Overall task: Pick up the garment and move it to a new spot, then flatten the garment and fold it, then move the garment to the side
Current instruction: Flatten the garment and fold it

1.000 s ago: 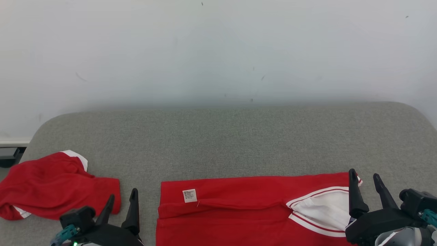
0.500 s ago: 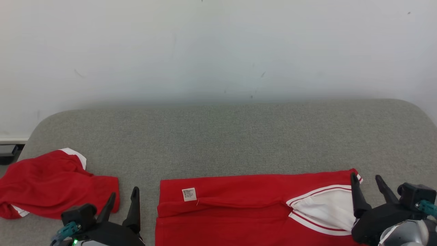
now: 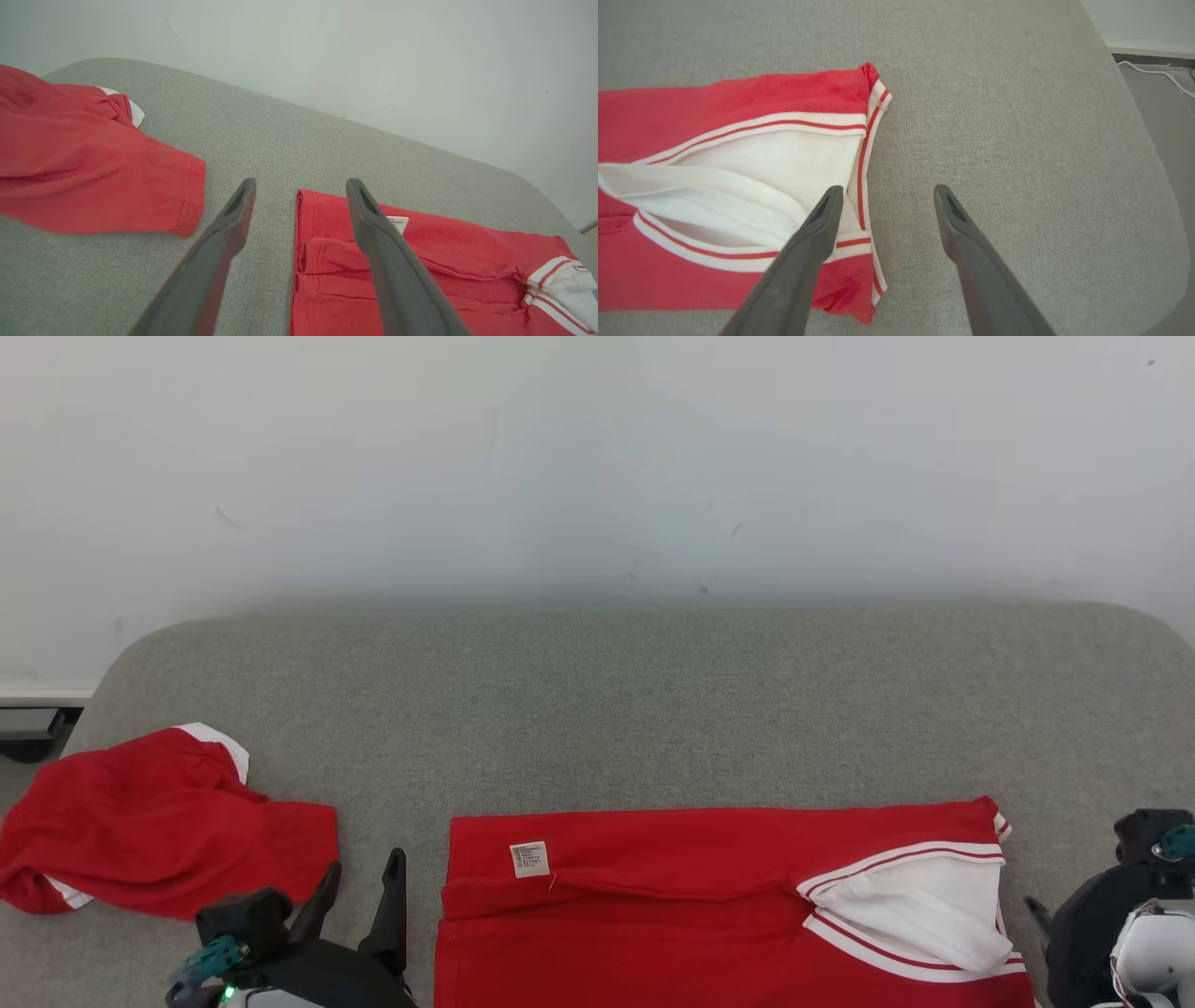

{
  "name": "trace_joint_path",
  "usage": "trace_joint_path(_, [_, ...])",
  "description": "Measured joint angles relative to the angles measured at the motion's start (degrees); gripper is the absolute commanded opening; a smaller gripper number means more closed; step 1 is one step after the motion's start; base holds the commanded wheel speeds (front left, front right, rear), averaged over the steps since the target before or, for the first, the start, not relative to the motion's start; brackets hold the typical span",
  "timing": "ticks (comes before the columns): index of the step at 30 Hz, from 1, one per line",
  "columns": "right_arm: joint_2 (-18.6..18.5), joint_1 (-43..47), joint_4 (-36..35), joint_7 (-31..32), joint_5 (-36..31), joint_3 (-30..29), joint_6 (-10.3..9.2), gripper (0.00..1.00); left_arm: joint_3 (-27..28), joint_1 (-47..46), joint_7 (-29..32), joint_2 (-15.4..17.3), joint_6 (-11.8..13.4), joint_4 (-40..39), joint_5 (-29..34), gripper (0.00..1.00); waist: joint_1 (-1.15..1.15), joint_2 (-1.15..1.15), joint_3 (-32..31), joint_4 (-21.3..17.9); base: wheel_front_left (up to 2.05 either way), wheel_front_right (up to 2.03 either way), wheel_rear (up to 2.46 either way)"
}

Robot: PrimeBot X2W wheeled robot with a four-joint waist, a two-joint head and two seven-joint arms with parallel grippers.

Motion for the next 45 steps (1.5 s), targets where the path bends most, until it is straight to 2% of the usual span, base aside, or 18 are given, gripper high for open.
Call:
trace_joint_path(5, [-0.6,-3.1,3.6,6.3,0.6,1.9,1.40,1.00,0.1,0.0,0.1,0.0,0.0,0.0,0.3,1.00,0.00,0.00,0.1,0.6,0.00,0.00,0.00])
trace_joint_path(12, [-0.7,-3.7,7.5,10.1,2.1,1.9,2.49,1.00,-0.9,-0.1,1.0,-0.1,0.0,0.0,0.7,1.00,0.00,0.00,0.0,1.9,0.00,0.00,0.00])
trace_joint_path(15, [-1.4,-4.9,9.0,10.0,2.0,2.2,3.45,1.00,-1.2,-0.1,1.5,0.1,0.0,-0.2,1.1,1.00,0.00,0.00,0.1,2.3,0.00,0.00,0.00])
trace_joint_path(22, [-1.2,-6.2,12.4,9.9,2.0,2.2,3.96,1.00,-1.3,-0.1,1.9,0.3,0.0,-0.7,1.3,1.00,0.00,0.00,0.9,3.0,0.00,0.00,0.00])
trace_joint_path(44, [0.6,-9.6,19.0,4.9,2.1,1.8,3.81,1.00,-1.5,-1.5,2.6,0.0,0.0,-2.0,2.1,1.00,-0.01,0.00,4.1,4.1,0.00,0.00,0.00])
trace_joint_path(45, [0.8,-9.7,19.4,4.9,2.1,1.7,3.61,0.97,-1.5,-1.5,2.6,0.0,0.0,-2.0,2.7,1.00,-0.01,0.00,4.1,4.1,0.00,0.00,0.00])
